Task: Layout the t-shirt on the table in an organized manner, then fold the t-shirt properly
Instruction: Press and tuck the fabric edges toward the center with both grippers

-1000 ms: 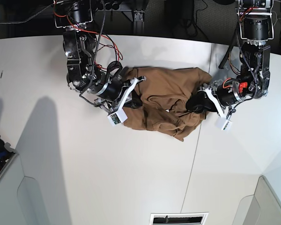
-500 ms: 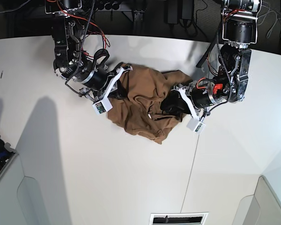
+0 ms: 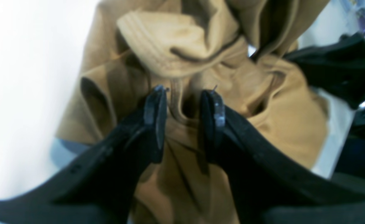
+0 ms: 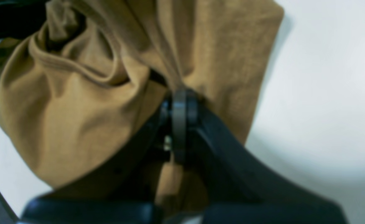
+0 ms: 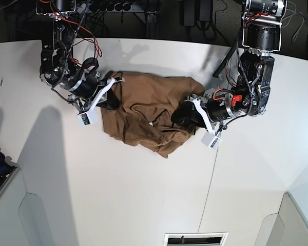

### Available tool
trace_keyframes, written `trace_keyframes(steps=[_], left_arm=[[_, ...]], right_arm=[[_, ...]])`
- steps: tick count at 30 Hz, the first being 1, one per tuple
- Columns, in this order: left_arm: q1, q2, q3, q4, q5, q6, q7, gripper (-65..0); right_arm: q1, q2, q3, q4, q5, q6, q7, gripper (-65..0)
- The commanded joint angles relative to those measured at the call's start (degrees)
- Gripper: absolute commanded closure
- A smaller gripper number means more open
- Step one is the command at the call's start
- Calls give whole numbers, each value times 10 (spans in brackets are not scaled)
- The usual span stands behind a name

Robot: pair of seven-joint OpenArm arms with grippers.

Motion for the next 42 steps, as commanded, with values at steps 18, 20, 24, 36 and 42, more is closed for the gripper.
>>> trace_keyframes(steps=[18, 20, 24, 36, 42], left_arm=[[-23, 12, -2, 90, 3, -3, -24, -199], [-25, 25, -2, 84, 27, -3, -26, -199], [-32, 42, -2, 52, 51, -3, -46, -199], [-63, 36, -2, -17, 67, -3, -55, -199], [-63, -1, -2, -17, 66, -3, -56, -199]], right_arm=[[20, -56, 2, 120, 55, 9, 12, 0], [33, -66, 2, 110, 35, 9, 23, 0], [66, -76, 0, 61, 11, 0, 24, 0], [172, -74, -2, -132, -104, -3, 57, 0], [177, -65, -2, -133, -109, -24, 64, 0]])
